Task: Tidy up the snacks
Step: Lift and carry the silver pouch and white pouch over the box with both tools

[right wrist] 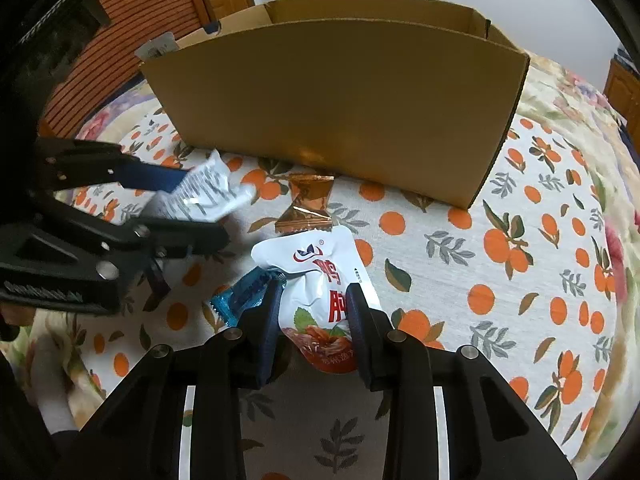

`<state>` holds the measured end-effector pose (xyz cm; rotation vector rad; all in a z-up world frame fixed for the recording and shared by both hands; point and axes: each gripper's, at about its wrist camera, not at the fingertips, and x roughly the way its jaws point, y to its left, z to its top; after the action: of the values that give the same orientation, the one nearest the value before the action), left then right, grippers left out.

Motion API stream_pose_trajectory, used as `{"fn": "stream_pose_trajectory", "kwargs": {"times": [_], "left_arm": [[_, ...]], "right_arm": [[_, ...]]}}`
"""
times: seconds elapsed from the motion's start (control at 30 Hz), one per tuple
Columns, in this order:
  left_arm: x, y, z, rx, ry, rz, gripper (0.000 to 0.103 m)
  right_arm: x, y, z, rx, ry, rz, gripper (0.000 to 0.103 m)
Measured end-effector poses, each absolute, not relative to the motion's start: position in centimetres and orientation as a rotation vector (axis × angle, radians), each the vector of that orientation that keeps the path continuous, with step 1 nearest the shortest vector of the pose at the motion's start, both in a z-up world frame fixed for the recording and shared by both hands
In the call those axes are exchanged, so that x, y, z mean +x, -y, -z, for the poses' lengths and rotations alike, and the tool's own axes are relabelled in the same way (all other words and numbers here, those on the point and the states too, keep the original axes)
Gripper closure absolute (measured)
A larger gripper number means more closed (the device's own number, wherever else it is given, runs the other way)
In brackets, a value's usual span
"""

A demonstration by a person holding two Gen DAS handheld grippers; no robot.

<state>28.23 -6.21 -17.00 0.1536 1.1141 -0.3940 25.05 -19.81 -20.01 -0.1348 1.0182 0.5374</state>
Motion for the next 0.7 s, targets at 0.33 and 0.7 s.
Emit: {"fn": "stream_pose_trajectory", "kwargs": {"times": [0.33,0.7], "left_arm": [[27.1,6.3,12.9,0.140,-1.029,0.431,0.046],[27.3,5.4,7.1,0.149,-0.896,0.397,0.046]], "right_arm": [[24.1,20.6,17.2,-0.126,-0.953,-0.534,0.072],[23.7,20.8,11.8,-0.134,-0.833,-0.533,0.072]]}}
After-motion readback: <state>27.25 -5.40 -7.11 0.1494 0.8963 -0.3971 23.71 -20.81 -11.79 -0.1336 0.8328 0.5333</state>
